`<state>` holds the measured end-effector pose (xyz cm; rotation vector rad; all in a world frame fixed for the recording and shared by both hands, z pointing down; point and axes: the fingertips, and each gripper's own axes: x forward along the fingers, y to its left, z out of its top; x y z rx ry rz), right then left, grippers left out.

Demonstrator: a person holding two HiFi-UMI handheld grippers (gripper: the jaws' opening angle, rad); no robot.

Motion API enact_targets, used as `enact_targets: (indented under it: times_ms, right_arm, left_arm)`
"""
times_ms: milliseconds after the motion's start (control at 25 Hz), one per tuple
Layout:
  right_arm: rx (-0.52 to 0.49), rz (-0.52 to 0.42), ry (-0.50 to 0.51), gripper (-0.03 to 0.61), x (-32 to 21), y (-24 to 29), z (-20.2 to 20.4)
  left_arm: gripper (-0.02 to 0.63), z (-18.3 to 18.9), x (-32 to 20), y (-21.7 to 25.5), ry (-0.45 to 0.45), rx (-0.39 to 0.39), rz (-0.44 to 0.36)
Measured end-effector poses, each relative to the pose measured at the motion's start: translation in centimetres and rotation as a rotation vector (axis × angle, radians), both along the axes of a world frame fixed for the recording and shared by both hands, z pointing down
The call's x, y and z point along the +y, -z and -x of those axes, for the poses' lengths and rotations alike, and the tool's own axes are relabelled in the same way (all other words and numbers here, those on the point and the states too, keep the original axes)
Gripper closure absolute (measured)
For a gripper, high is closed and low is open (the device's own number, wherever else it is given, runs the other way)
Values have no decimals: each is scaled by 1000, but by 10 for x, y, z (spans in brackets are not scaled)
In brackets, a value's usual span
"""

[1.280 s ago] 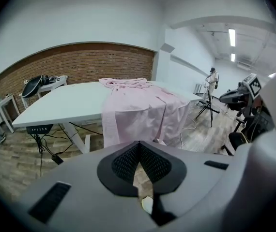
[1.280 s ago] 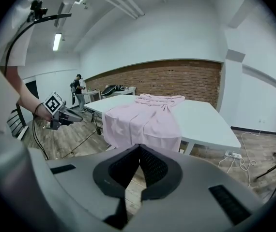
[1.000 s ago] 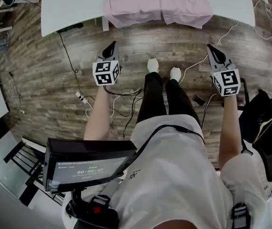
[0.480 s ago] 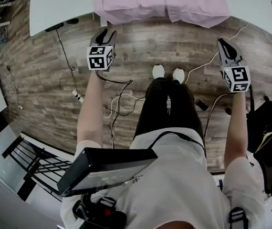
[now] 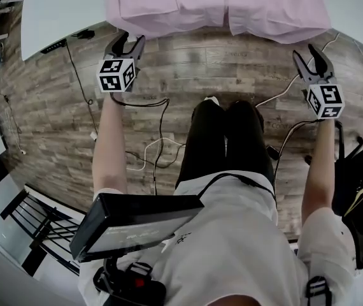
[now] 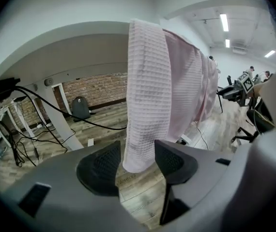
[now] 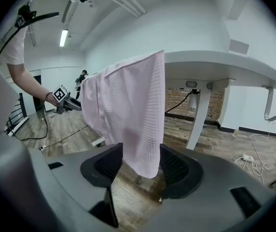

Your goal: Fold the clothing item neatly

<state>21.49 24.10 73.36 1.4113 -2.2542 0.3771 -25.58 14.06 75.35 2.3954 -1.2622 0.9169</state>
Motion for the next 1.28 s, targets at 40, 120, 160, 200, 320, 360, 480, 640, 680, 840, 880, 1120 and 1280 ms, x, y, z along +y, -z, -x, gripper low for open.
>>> enact_targets:
  times_ms: [40, 120, 160, 200, 320, 360, 480, 640, 680, 840, 880, 1120, 1280]
  right_arm:
    - [0, -2, 0, 349, -3, -1, -4]
    - [11, -5, 9, 331, -9, -2, -8]
    - [18, -5, 16, 331, -11, -3, -10]
    - [21, -4, 23, 329, -13, -3, -12]
    - [-3, -11, 40, 311, -21, -1, -15]
    - [-13, -15, 49, 311, -25, 0, -13]
    - [-9, -10, 82, 311, -34, -5, -5]
    - [-10, 26, 106, 311, -41, -23, 1]
    - [-18, 32, 112, 311, -42, -25, 3]
    - [-39, 33, 141, 568, -32, -15, 16]
    - [-45, 43, 153, 568, -25, -10, 20]
    - [-33, 82, 206, 568, 6, 37, 43]
    - [-26, 79, 220, 568, 25, 86, 55]
  left_arm:
    - [405, -1, -2, -2, -14, -1, 0]
    - [397, -1, -4, -1, -33, -3, -2]
    - [397, -1, -4, 0, -43, -4, -2]
    - [397, -2, -4, 1, -58, -5, 0]
    - [397, -4, -7, 0, -97, -8, 13]
    - [397, -4, -9, -1, -102, -7, 15]
    - [397, -3, -13, -2, -108, -4, 9]
    - [397, -11, -18, -6, -131, 15, -4]
    - [397, -10, -20, -6, -133, 17, -7]
    - [594, -9, -14, 7, -124, 26, -2]
    - [598, -12, -7, 12, -130, 38, 12]
    - [598, -23, 34, 58, -178, 72, 74]
    - [601, -28, 61, 103, -169, 114, 80]
